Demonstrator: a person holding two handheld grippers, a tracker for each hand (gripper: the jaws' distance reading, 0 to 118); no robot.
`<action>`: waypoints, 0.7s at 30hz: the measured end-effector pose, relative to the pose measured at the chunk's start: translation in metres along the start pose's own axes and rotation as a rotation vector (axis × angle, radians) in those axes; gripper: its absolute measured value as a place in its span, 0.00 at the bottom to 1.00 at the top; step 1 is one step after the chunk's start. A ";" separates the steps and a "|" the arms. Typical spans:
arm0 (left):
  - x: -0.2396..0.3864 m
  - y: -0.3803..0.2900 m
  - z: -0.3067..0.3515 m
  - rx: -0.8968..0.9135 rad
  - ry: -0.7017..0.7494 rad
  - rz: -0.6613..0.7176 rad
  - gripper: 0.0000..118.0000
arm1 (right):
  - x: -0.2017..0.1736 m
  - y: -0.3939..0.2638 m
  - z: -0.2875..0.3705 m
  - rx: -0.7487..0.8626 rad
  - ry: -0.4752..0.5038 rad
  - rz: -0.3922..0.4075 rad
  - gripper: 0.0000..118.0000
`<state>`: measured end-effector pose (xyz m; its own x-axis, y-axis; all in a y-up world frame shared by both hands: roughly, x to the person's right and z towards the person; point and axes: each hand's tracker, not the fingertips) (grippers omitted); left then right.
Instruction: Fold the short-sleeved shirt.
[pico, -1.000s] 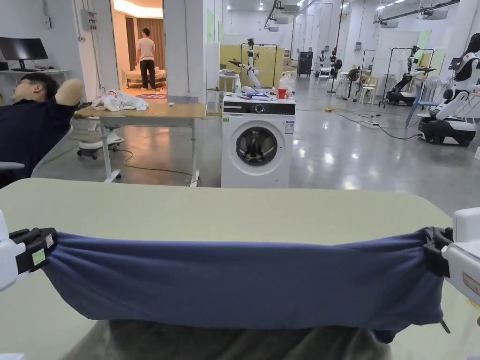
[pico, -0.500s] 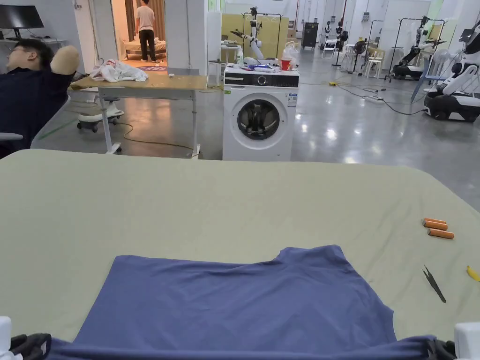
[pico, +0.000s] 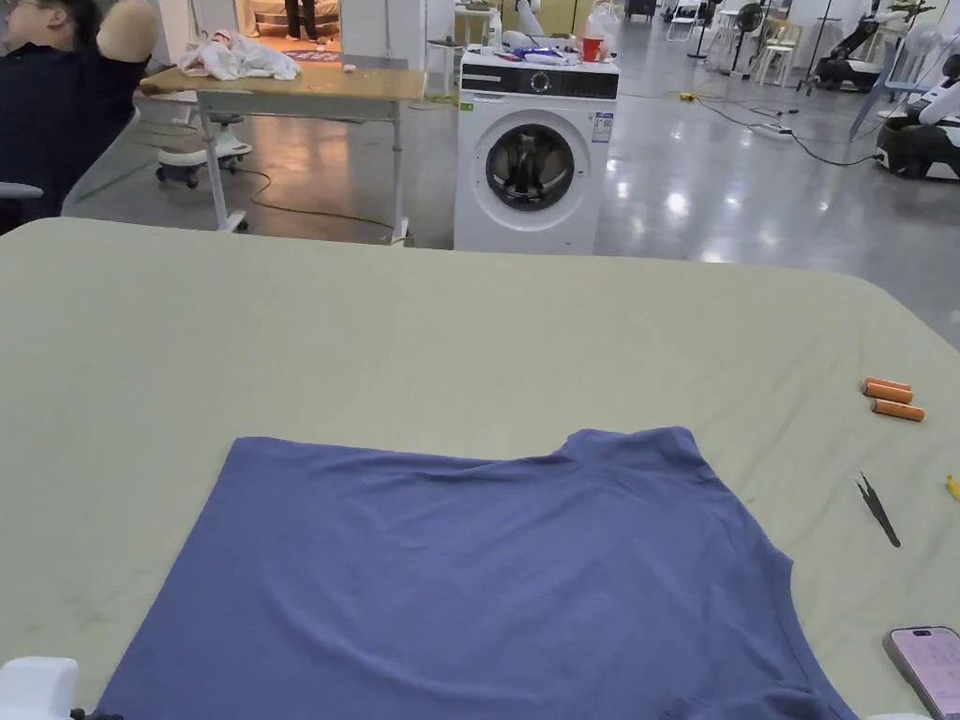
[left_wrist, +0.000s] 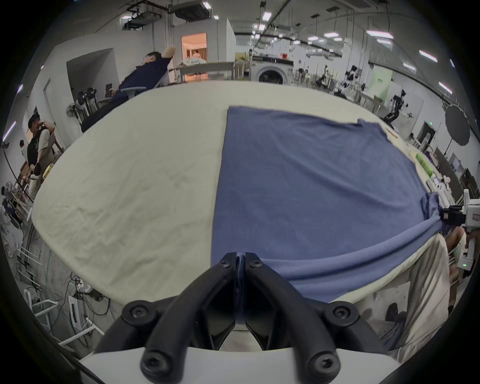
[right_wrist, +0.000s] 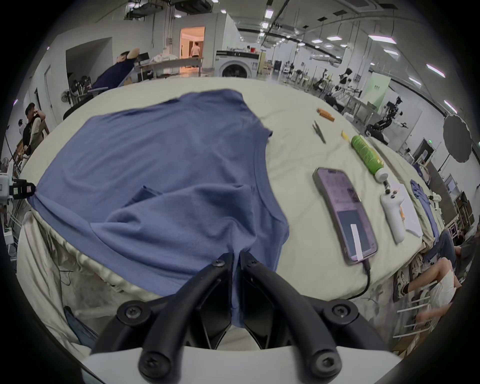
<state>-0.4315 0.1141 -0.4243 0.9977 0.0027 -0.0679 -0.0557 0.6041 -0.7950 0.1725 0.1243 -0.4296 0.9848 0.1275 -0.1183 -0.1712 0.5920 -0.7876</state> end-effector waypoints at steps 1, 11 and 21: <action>0.002 0.000 -0.004 -0.004 0.005 -0.007 0.01 | 0.000 -0.001 -0.003 -0.009 0.002 -0.006 0.05; 0.012 0.016 0.020 0.097 0.017 0.021 0.47 | 0.000 0.021 0.021 0.093 -0.133 -0.012 0.67; 0.058 0.072 0.040 0.406 -0.032 -0.003 0.47 | -0.035 0.086 0.042 0.521 -0.097 -0.120 0.66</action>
<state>-0.3766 0.1897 -0.4616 0.9989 0.0213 -0.0420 -0.0392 0.8695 -0.4924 0.1218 0.2043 -0.4674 0.9952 0.0929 0.0293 -0.0745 0.9200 -0.3848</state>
